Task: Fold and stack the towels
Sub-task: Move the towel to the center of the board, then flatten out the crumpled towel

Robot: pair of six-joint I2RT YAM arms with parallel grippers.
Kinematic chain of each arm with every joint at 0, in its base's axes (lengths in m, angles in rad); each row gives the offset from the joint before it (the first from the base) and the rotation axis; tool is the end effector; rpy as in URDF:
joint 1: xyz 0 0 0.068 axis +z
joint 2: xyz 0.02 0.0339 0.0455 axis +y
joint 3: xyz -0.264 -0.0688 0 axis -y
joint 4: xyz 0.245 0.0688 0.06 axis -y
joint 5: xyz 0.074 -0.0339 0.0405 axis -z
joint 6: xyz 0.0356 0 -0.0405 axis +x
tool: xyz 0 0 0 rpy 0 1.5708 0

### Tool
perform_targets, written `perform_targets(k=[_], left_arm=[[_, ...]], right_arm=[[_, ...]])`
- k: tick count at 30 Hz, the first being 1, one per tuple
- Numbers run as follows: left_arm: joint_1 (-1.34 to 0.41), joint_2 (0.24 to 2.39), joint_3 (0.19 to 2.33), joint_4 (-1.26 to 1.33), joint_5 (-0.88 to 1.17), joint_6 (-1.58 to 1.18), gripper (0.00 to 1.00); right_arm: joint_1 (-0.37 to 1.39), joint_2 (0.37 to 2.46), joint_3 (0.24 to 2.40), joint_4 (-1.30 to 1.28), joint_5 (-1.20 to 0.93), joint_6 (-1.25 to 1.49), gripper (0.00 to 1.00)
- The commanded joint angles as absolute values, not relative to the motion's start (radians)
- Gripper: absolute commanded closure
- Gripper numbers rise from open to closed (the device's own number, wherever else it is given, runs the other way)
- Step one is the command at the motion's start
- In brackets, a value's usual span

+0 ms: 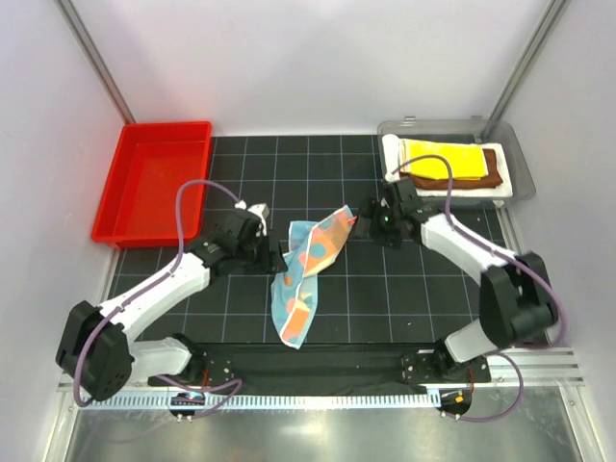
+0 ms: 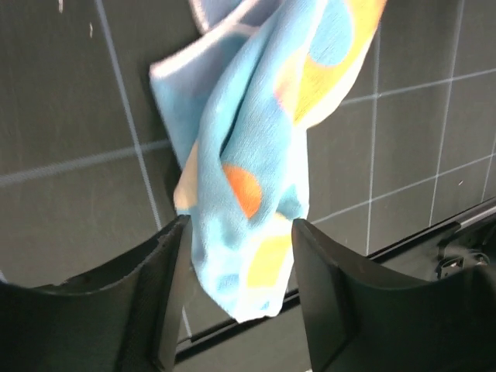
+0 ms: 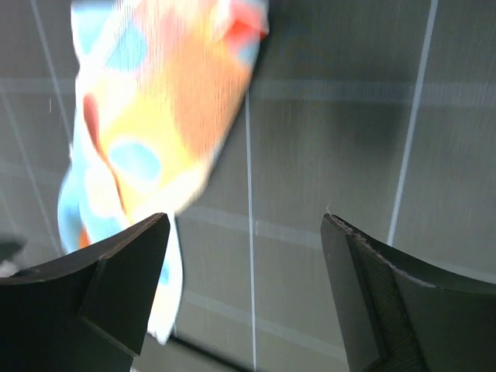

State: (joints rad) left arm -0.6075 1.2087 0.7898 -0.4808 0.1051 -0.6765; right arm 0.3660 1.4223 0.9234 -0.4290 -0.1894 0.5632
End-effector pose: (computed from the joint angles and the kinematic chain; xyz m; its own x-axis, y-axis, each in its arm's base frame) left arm 0.1972 -0.1416 0.2299 -0.8903 -0.1393 -0.4335 0.0818 0.8876 -0.4534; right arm 0.2685 0.1101 0.2228 -0.8759 0.2259 -0.4265 0.0127 0.8942 0.4475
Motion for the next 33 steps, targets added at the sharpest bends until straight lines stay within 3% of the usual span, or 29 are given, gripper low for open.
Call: perform_targets(k=[1,6,11,15,23,25,26,28,29,30,33], left_arm=[[-0.611,1.245,0.911,-0.428,0.061,-0.537,0.41],[-0.604,1.546,1.309,-0.437,0.224,-0.257,0.41],[-0.604,1.963,1.81,-0.62,0.331,-0.032,0.44],[-0.606,2.164,2.003,-0.666,0.419,-0.014,0.45],[-0.611,2.362,2.102,-0.661,0.416,-0.006,0.46],[-0.612,2.378,2.1,-0.631,0.44,-0.014,0.52],[-0.612,2.381,2.1,-0.609,0.466,-0.026,0.61],[-0.612,2.381,2.098,-0.589,0.512,-0.041,0.69],[-0.614,2.378,2.102,-0.588,0.526,-0.049,0.89],[-0.614,2.362,2.099,-0.592,0.538,-0.067,0.97],[-0.611,2.254,2.065,-0.658,0.535,-0.055,1.0]], right_arm=[[0.362,1.521,1.093,-0.275,-0.104,0.575,0.16],[0.347,1.54,1.154,-0.36,-0.098,0.571,0.22],[0.315,1.349,0.991,-0.362,-0.069,0.601,0.22],[0.308,1.188,0.927,-0.348,-0.086,0.621,0.2],[0.307,1.065,0.907,-0.336,-0.135,0.618,0.19],[0.308,1.068,0.904,-0.339,-0.124,0.6,0.2],[0.308,1.072,0.899,-0.339,-0.12,0.594,0.21],[0.308,1.084,0.874,-0.312,-0.133,0.589,0.23],[0.307,1.088,0.868,-0.302,-0.143,0.588,0.23],[0.308,1.094,0.856,-0.276,-0.147,0.583,0.23],[0.305,1.123,0.827,-0.186,-0.207,0.554,0.23]])
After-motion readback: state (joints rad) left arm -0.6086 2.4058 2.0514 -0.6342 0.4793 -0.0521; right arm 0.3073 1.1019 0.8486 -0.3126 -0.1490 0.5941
